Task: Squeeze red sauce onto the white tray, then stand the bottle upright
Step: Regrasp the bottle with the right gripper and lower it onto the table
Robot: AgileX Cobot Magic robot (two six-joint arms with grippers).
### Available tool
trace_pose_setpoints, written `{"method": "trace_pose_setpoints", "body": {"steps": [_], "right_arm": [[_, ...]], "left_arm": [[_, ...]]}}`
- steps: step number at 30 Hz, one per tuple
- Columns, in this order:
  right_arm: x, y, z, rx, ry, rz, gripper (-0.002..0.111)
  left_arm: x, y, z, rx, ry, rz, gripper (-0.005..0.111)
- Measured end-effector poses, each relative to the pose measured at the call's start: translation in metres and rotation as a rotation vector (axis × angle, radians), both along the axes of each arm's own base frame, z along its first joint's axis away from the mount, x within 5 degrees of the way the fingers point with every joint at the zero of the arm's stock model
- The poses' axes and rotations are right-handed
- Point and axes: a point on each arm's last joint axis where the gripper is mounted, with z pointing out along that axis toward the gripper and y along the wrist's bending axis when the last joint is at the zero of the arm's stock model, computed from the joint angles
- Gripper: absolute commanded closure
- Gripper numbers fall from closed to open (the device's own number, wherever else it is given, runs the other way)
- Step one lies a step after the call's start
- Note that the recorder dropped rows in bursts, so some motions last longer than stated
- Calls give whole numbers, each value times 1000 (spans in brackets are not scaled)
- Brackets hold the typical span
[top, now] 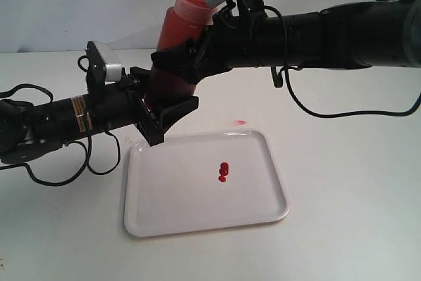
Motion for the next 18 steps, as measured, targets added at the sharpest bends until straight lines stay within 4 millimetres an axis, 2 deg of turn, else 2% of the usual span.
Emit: {"method": "trace_pose_setpoints", "body": {"steps": [4,5,11,18], "right_arm": [[1,-1,-1,-8,-1,-13,108],[1,-1,-1,-18,-3,-20,108],[12,-9,-13,-138,-41,-124,108],[16,-12,-15,-238,-157,-123,108]], "left_arm": [[0,0,0,3,0,3,9],[0,0,1,-11,-5,1,2],[2,-2,8,-51,-32,-3,2],[2,-2,8,-51,-32,-3,2]]}}
